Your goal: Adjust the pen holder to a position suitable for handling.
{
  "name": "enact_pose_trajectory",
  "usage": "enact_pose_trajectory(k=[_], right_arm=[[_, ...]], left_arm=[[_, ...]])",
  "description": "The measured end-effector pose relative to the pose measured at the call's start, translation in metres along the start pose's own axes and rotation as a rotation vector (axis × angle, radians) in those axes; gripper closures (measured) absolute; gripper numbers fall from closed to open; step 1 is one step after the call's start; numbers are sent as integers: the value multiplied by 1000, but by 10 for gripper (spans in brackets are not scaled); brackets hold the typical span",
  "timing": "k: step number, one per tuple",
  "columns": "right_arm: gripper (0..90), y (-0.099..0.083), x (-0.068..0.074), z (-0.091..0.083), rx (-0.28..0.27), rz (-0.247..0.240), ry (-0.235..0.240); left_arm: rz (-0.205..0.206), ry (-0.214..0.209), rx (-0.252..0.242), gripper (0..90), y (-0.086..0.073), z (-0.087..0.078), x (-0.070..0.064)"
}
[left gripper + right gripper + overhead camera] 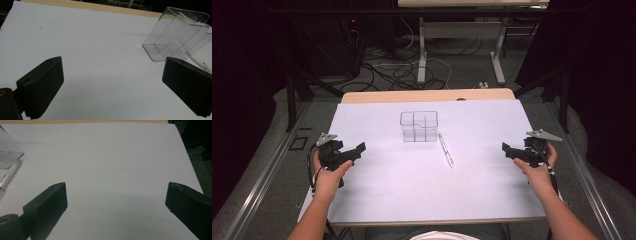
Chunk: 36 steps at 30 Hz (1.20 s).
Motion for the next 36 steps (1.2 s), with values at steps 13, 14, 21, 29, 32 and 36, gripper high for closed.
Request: enact_pose_trajectory(k=[13,14,21,29,32,36], right_arm=[[88,0,16,4,11,-24,5],[88,0,16,4,11,-24,5],[145,-2,13,4,24,-27,-19],[149,-2,12,3,18,-5,-15],[149,-2,12,3,20,-2,-11],[150,-2,13,4,19,5,-11]], left_arm=[[-81,-51,-25,133,15,-9,-12],[-83,-57,-30,133,17,-9,-13],[-44,-65,-3,267,47,-1,-33],[13,-95,12,316,75,16,-56],[4,-79,41,348,83,24,-64],[-5,-83,109,424,95,38,-75]])
Point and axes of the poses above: each handheld gripper's, and its own axes: z roughly forward along the jaws, y roughly out of its top, x roughly to its left, the point moved 3 cm from there along z, roughly forward along the jaws
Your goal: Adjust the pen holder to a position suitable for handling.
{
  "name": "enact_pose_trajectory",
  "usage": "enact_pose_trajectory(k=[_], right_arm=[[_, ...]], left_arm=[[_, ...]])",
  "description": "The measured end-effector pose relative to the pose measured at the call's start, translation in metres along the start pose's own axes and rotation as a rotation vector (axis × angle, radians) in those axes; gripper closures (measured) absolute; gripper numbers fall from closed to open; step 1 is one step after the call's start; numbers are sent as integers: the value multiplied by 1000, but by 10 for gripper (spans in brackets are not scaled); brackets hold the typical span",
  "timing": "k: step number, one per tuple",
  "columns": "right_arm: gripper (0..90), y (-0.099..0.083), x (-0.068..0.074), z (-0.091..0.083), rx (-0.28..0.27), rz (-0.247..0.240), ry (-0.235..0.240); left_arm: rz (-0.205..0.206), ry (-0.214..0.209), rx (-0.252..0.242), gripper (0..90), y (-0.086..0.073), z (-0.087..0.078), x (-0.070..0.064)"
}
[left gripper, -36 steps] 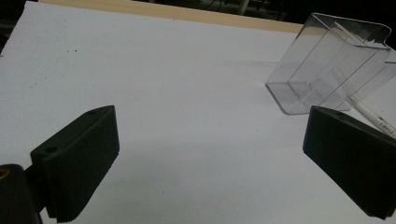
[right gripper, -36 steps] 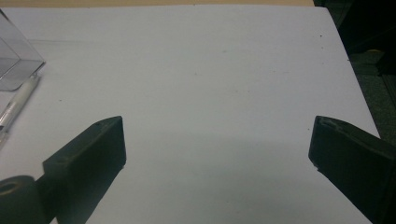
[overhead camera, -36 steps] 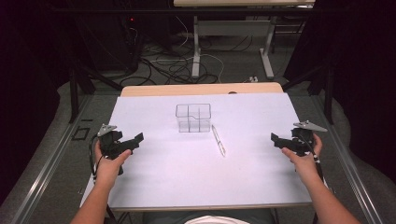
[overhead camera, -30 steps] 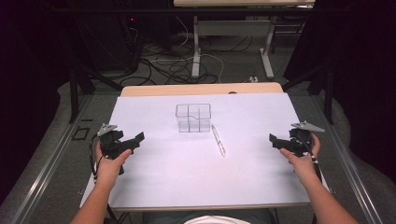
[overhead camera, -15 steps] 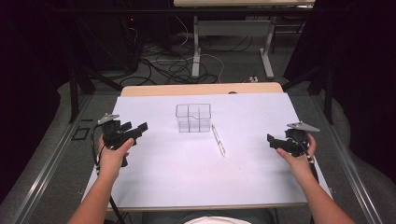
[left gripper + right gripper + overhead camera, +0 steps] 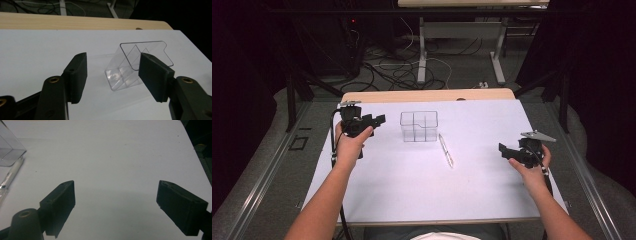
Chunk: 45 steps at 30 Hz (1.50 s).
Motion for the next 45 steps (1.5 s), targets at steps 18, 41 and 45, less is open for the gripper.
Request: enact_pose_trajectory(k=[18,41,45], right_arm=[[157,-5,0,3,31,19,5],[161,-8,0,6,56,39,17],[161,-9,-1,7,63,41,18]], left_arm=[[84,-5,84,515,27,55,-9],[116,-40,180,631,11,104,-7],[131,-67,196,655,9,107,-8]])
Point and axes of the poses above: each handheld gripper's, and its own axes: z roughly forward along the jaws, y roughly out of its top, x roughly to its left, the point moved 3 cm from there along z, roughly forward along the jaws
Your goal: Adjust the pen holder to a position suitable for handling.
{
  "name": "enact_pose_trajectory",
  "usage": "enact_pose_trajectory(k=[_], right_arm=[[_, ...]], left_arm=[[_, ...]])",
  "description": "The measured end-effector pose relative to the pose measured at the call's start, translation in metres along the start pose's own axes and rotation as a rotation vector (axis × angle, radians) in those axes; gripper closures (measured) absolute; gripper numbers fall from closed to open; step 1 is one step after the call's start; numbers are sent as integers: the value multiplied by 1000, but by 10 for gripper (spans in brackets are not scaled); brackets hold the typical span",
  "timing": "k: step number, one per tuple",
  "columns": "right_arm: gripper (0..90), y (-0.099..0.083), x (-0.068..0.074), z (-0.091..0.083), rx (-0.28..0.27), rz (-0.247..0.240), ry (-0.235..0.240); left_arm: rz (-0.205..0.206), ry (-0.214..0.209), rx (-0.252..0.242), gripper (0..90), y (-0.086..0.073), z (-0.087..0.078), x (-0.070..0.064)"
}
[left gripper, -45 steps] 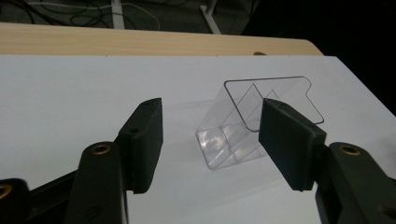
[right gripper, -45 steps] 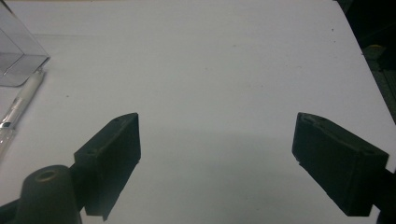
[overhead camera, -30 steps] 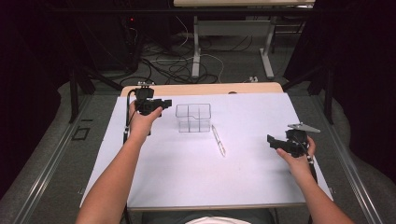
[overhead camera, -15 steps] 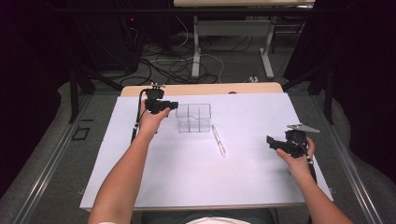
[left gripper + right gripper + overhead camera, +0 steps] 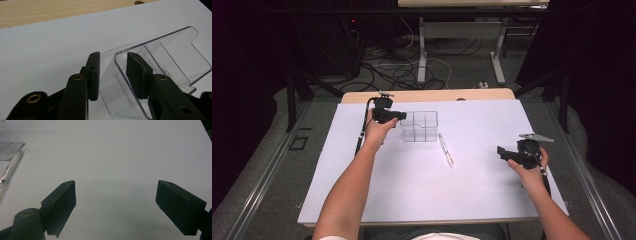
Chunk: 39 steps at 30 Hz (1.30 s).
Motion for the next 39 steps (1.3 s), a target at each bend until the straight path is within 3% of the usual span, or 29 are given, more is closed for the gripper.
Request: enact_pose_trajectory(k=[4,16,20,28,33,35,39], right_arm=[[162,0,1,0,-2,1,2],[166,-1,1,2,12,2,9],[168,-1,1,2,15,3,11],[175,-2,1,3,20,9,17],[176,-2,1,3,22,11,19],[177,-2,1,4,25,11,17],[177,-2,1,4,27,16,21]], left_arm=[[9,-22,1,670,-1,4,-1],[51,-27,-4,678,-3,5,0],[50,-2,-14,698,-2,6,-3],[106,34,-19,717,-2,4,-5],[66,18,-40,754,0,-2,-3],[41,6,-64,821,2,-5,-4],[65,34,-57,831,2,-4,-8]])
Point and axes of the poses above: each handheld gripper's, and its own axes: z roughly forward along the jaws, y roughly out of its top, x roughly to its left, the point moved 3 cm from there along z, roughly forward along the jaws
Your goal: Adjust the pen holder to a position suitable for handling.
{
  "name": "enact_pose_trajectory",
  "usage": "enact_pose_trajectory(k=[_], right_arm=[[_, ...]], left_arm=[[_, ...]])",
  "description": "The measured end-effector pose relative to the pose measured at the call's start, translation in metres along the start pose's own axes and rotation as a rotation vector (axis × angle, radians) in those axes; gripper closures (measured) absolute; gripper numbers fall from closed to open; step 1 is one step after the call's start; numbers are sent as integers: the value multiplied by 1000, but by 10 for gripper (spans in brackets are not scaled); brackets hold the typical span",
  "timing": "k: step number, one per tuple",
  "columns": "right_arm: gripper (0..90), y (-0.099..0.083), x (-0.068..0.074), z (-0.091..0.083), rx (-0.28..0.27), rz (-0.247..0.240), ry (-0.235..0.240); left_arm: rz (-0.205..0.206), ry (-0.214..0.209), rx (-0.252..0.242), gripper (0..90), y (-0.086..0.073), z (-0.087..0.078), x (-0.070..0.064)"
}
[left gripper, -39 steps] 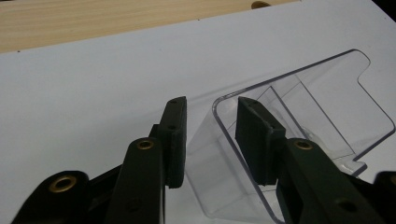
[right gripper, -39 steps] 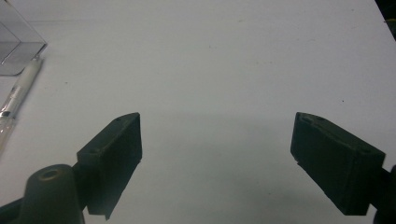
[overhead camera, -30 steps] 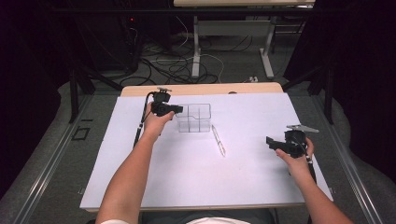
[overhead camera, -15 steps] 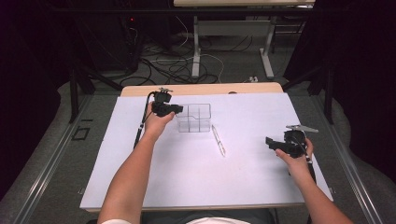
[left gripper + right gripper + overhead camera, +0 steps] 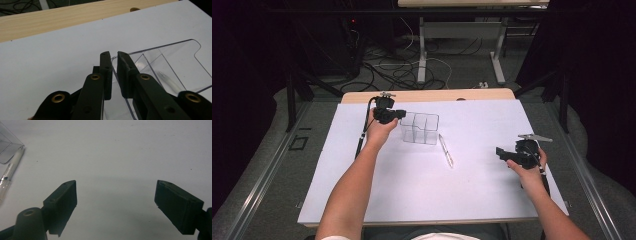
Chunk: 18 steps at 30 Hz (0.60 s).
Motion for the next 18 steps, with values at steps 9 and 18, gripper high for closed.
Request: enact_pose_trajectory(k=[9,18], right_arm=[[177,0,-1,0,6,5,7],[178,-1,0,2,9,-1,7]], left_arm=[[-79,67,53,811,-4,-1,-9],[-235,109,121,824,-2,3,-14]])
Point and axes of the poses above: each handheld gripper's, and its own axes: z roughly forward along the jaws, y roughly out of its top, x roughly to its left, the point moved 3 cm from there along z, roughly forward along the jaws
